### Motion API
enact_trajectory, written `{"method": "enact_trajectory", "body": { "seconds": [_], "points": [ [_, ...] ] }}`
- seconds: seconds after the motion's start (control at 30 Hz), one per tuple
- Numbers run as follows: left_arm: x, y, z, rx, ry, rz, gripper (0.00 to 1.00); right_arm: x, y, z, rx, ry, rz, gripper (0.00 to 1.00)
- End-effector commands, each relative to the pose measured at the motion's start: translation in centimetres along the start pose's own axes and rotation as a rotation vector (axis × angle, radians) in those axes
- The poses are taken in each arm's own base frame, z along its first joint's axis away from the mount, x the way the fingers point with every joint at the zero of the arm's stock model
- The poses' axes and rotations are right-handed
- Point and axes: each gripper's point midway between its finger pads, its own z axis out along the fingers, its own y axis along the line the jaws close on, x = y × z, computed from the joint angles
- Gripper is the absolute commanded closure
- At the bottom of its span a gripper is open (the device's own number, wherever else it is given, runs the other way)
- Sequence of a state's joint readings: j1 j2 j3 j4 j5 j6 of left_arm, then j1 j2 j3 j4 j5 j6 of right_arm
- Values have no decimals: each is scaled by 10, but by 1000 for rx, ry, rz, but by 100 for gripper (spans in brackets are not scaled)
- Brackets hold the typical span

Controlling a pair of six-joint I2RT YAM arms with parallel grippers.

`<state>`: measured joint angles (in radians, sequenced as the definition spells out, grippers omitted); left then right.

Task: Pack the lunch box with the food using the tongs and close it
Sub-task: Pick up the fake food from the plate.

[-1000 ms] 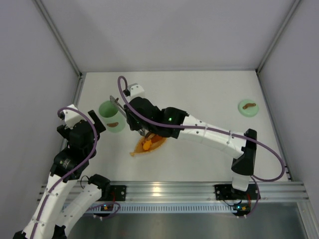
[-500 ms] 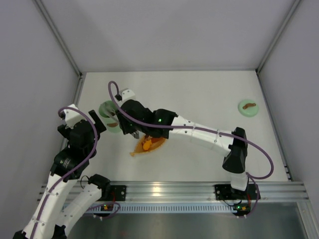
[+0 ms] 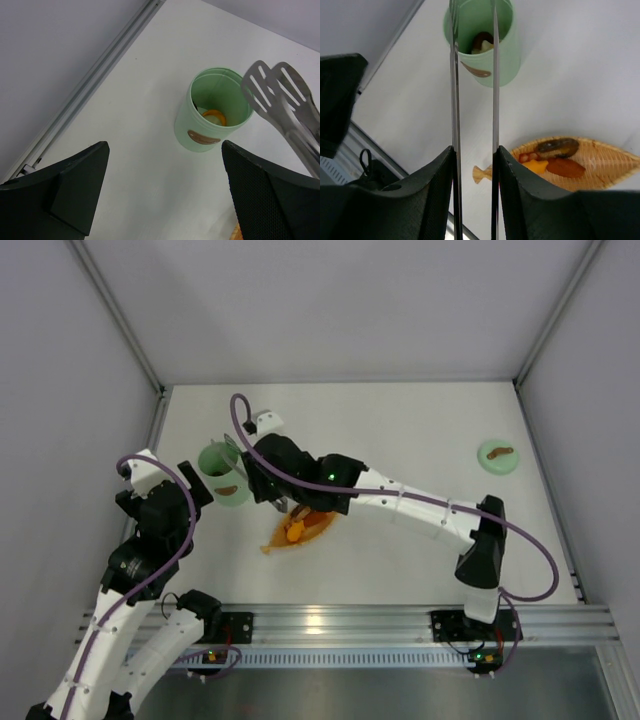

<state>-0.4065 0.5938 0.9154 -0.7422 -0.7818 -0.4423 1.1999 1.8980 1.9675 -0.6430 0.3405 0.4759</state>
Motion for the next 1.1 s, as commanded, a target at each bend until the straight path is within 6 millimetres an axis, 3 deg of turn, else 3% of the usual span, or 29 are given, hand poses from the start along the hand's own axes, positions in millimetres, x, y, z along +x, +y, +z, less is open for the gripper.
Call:
{"method": "enact_trajectory", "body": {
  "seconds": [0.0,0.03,0.07,0.1,0.13,0.17,0.2,0.23,0.3,0.4,0.63,0.8,1.07],
  "points": [
    [0,-1,3,-6,-3,11,1,-20,-31,-47,71,-72,55,62],
    [1,-1,2,-4,-3,13,1,-24,-37,-67,67,-91,73,62],
    [0,-1,2,-4,-4,10,1,-15,-44,-73,79,-80,79,62],
    [1,-1,2,-4,-3,11,1,15,-60,-69,124,-27,79,61],
    [0,-1,2,-4,-4,10,1,14,-68,-87,125,-46,101,61],
    [0,-1,2,-2,-3,10,1,25,-74,-91,137,-36,126,61],
    [1,-1,2,-1,-3,12,1,53,-87,-88,170,13,115,61],
    [0,-1,2,-2,-4,10,1,54,-91,-100,157,-2,140,61],
    [0,-1,2,2,-5,8,1,73,-98,-105,161,23,164,61],
    [0,-2,2,4,-3,12,1,114,-105,-108,153,90,164,60],
    [0,0,2,-1,-5,8,1,138,-97,-109,123,124,171,59],
    [1,-1,2,-3,-2,13,1,150,-83,-102,85,147,170,51],
    [1,-1,2,-1,-2,11,1,168,-65,-90,62,194,156,52]
  ]
}}
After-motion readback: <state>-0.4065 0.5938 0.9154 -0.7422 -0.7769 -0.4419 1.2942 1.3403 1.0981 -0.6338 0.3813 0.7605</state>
